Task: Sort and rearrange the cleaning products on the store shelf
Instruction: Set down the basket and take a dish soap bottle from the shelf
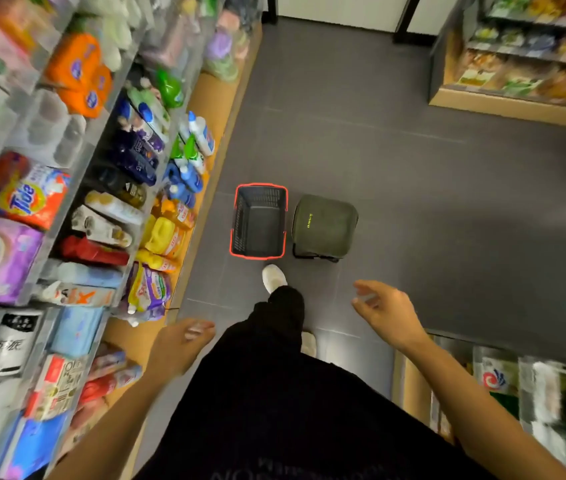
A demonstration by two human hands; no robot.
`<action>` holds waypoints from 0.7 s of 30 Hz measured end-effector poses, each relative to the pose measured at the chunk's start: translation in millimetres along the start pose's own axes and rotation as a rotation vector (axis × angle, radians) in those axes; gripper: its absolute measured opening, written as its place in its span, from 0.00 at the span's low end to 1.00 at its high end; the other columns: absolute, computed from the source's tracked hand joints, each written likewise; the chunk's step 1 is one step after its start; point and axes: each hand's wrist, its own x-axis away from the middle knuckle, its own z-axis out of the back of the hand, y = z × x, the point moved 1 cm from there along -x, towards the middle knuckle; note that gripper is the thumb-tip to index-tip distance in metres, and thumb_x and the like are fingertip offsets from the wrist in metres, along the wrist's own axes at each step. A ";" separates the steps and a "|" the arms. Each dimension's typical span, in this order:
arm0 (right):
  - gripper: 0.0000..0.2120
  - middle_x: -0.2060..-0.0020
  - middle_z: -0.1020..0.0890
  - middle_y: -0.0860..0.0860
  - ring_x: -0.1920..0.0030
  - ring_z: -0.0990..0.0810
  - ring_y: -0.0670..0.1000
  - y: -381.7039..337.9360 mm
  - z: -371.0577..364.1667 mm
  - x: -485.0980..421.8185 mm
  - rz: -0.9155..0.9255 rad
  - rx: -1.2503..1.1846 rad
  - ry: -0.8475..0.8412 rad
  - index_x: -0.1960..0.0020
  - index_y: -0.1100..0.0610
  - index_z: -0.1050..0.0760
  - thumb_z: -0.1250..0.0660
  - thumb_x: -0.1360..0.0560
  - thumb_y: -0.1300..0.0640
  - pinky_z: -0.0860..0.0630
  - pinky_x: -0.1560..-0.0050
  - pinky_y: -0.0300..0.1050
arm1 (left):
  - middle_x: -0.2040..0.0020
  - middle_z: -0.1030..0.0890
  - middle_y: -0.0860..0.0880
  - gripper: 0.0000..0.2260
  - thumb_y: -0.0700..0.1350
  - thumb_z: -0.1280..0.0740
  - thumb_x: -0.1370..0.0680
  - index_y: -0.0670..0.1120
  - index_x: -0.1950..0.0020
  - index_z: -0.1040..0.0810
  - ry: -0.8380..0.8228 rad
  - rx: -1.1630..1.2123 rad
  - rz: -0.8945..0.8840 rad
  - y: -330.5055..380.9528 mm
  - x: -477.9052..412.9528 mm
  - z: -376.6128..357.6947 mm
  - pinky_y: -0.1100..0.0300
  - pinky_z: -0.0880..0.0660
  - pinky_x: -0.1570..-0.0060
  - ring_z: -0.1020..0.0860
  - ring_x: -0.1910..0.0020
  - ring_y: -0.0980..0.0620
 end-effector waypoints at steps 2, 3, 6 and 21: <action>0.17 0.44 0.17 0.49 0.53 0.18 0.50 -20.1 14.2 -40.9 0.013 0.034 -0.015 0.34 0.53 0.22 0.30 0.22 0.52 0.21 0.44 0.51 | 0.57 0.15 0.57 0.07 0.45 0.26 0.23 0.58 0.55 0.17 -0.003 0.043 0.033 12.1 -35.9 2.4 0.63 0.24 0.51 0.17 0.54 0.59; 0.17 0.44 0.17 0.49 0.52 0.18 0.49 -30.1 21.8 -61.2 0.014 0.054 -0.022 0.34 0.52 0.22 0.30 0.22 0.52 0.21 0.44 0.51 | 0.56 0.15 0.56 0.06 0.44 0.26 0.23 0.57 0.54 0.17 -0.003 0.068 0.037 19.0 -56.1 4.2 0.62 0.24 0.51 0.17 0.54 0.57; 0.17 0.45 0.17 0.49 0.54 0.19 0.46 -60.2 45.7 -116.5 0.009 0.094 -0.034 0.34 0.52 0.22 0.30 0.22 0.52 0.21 0.48 0.45 | 0.54 0.15 0.51 0.03 0.43 0.27 0.22 0.50 0.50 0.16 0.002 0.117 0.047 40.5 -116.4 14.8 0.62 0.25 0.51 0.17 0.53 0.53; 0.14 0.50 0.17 0.46 0.56 0.20 0.37 -161.2 151.3 -380.5 0.100 0.239 -0.185 0.38 0.51 0.20 0.29 0.23 0.54 0.28 0.55 0.29 | 0.55 0.16 0.55 0.04 0.41 0.27 0.23 0.49 0.50 0.16 0.217 0.410 0.105 182.9 -357.8 77.9 0.76 0.29 0.56 0.20 0.55 0.65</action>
